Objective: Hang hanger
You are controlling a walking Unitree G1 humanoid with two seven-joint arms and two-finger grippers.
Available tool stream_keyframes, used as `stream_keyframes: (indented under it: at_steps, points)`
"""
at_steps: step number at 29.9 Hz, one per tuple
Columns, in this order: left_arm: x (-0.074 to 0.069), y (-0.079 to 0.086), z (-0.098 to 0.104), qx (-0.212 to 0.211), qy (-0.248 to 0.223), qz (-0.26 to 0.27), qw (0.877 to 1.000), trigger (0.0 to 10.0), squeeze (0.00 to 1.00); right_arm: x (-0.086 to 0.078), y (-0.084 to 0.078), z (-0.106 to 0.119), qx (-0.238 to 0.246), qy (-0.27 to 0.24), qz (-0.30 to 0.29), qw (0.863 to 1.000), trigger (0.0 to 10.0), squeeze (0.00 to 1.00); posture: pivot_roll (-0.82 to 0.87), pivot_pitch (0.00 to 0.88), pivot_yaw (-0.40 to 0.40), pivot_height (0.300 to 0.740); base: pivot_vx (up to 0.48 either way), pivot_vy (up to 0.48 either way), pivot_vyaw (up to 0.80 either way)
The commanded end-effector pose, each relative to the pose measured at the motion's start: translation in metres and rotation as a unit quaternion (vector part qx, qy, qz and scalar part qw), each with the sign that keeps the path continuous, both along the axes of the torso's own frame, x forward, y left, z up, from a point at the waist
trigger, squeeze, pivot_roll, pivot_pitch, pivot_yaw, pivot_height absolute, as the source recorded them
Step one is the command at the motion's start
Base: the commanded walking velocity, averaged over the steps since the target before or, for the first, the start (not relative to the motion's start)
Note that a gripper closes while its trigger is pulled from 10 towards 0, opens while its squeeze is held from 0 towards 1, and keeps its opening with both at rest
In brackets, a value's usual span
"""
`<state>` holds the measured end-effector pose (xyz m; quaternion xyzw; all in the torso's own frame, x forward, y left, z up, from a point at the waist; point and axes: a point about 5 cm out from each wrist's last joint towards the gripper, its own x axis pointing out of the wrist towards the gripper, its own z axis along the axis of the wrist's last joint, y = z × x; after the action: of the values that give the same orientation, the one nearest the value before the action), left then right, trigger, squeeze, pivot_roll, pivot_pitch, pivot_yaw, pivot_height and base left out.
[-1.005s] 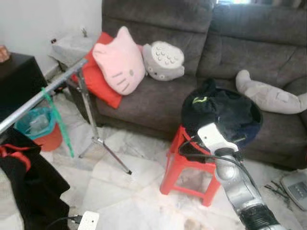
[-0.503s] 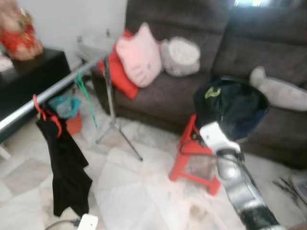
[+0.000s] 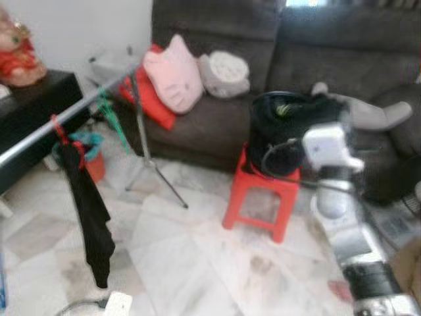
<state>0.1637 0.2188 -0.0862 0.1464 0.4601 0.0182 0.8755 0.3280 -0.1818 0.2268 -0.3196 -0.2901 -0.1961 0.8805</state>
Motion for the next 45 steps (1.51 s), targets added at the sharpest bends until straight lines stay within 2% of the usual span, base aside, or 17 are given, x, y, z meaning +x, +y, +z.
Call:
stream_keyframes:
  at_steps: [1, 6, 13, 15, 20, 22, 25, 27, 28, 30, 31, 32, 33, 34, 35, 41, 45]
  points:
    - [-0.01, -0.005, -0.005, -0.005, 0.017, -0.001, 1.0, 10.0, 0.0, -0.002, 0.015, 0.027, 0.001, -0.045, 0.061, 0.997, 10.0, 0.0, 0.0, 0.0, -0.024, 0.74, 0.0, 0.0, 0.0]
    - [-0.01, -0.005, -0.005, -0.004, 0.016, 0.0, 1.0, 10.0, 0.0, -0.005, 0.041, 0.048, 0.003, -0.056, 0.163, 0.985, 10.0, 0.0, 0.0, 0.0, -0.023, 0.74, 0.0, 0.0, 0.0]
    - [-0.01, -0.005, -0.005, -0.003, 0.016, 0.001, 1.0, 10.0, 0.0, -0.018, 0.085, 0.059, 0.04, -0.011, 0.36, 0.932, 10.0, 0.0, 0.0, 0.0, -0.024, 0.74, 0.0, 0.0, 0.0]
    - [-0.01, -0.004, -0.005, -0.002, 0.016, 0.002, 1.0, 10.0, 0.0, -0.028, 0.103, 0.058, 0.044, 0.025, 0.448, 0.893, 10.0, 0.0, 0.0, 0.0, -0.025, 0.74, 0.0, 0.0, 0.0]
    - [-0.009, -0.004, -0.005, -0.002, 0.015, 0.003, 1.0, 10.0, 0.0, -0.045, 0.122, 0.061, 0.065, 0.06, 0.555, 0.827, 10.0, 0.0, 0.0, 0.0, -0.026, 0.74, 0.0, 0.0, 0.0]
    - [-0.009, -0.005, -0.005, -0.002, 0.016, 0.003, 1.0, 10.0, 0.0, -0.058, 0.132, 0.061, 0.059, 0.084, 0.617, 0.78, 10.0, 0.0, 0.0, 0.0, -0.026, 0.74, 0.0, 0.0, 0.0]
    - [-0.009, -0.005, -0.005, -0.002, 0.016, 0.003, 1.0, 10.0, 0.0, -0.071, 0.141, 0.058, 0.044, 0.113, 0.671, 0.732, 10.0, 0.0, 0.0, 0.0, -0.025, 0.74, 0.0, 0.0, 0.0]
    - [-0.009, -0.005, -0.005, -0.002, 0.016, 0.003, 1.0, 10.0, 0.0, -0.073, 0.141, 0.056, 0.045, 0.122, 0.68, 0.722, 10.0, 0.0, 0.0, 0.0, -0.025, 0.74, 0.0, 0.0, 0.0]
    - [-0.009, -0.005, -0.005, -0.001, 0.016, 0.003, 1.0, 10.0, 0.0, -0.07, 0.138, 0.051, 0.053, 0.131, 0.67, 0.729, 10.0, 0.0, 0.0, 0.0, -0.027, 0.74, 0.0, 0.0, 0.0]
    - [-0.009, -0.005, -0.005, -0.001, 0.016, 0.003, 1.0, 10.0, 0.0, -0.051, 0.125, 0.041, 0.079, 0.145, 0.611, 0.775, 10.0, 0.0, 0.0, 0.0, -0.027, 0.74, 0.0, 0.0, 0.0]
    - [-0.009, -0.005, -0.005, -0.001, 0.016, 0.003, 1.0, 10.0, 0.0, -0.045, 0.121, 0.037, 0.088, 0.149, 0.593, 0.786, 10.0, 0.0, 0.0, 0.0, -0.027, 0.74, 0.0, 0.0, 0.0]
    - [-0.009, -0.005, -0.005, -0.001, 0.017, 0.003, 1.0, 10.0, 0.0, -0.027, 0.106, 0.024, 0.11, 0.173, 0.526, 0.826, 10.0, 0.0, 0.0, 0.0, -0.024, 0.74, 0.0, 0.0, 0.0]
    - [-0.009, -0.005, -0.005, -0.001, 0.017, 0.003, 1.0, 10.0, 0.0, -0.027, 0.106, 0.024, 0.11, 0.173, 0.526, 0.826, 10.0, 0.0, 0.0, 0.0, -0.024, 0.74, 0.0, 0.0, 0.0]
    - [-0.009, -0.005, -0.005, 0.0, 0.018, 0.002, 1.0, 10.0, 0.0, -0.005, 0.082, 0.002, 0.166, 0.21, 0.43, 0.862, 10.0, 0.0, 0.0, 0.0, -0.024, 0.74, 0.0, 0.0, 0.0]
    - [-0.009, -0.005, -0.005, 0.0, 0.018, 0.002, 1.0, 10.0, 0.0, 0.007, 0.062, -0.017, 0.207, 0.237, 0.35, 0.882, 10.0, 0.0, 0.0, 0.0, -0.024, 0.74, 0.0, 0.0, 0.0]
    - [-0.009, -0.004, -0.005, -0.001, 0.019, 0.004, 1.0, 10.0, 0.0, 0.01, 0.001, -0.097, 0.276, 0.316, 0.138, 0.897, 10.0, 0.0, 0.0, 0.0, -0.027, 0.74, 0.0, 0.0, 0.0]
    - [-0.01, -0.004, -0.005, 0.0, 0.02, 0.004, 1.0, 10.0, 0.0, 0.0, 0.003, -0.132, 0.295, 0.357, 0.136, 0.876, 10.0, 0.0, 0.0, 0.0, -0.027, 0.74, 0.0, 0.0, 0.0]
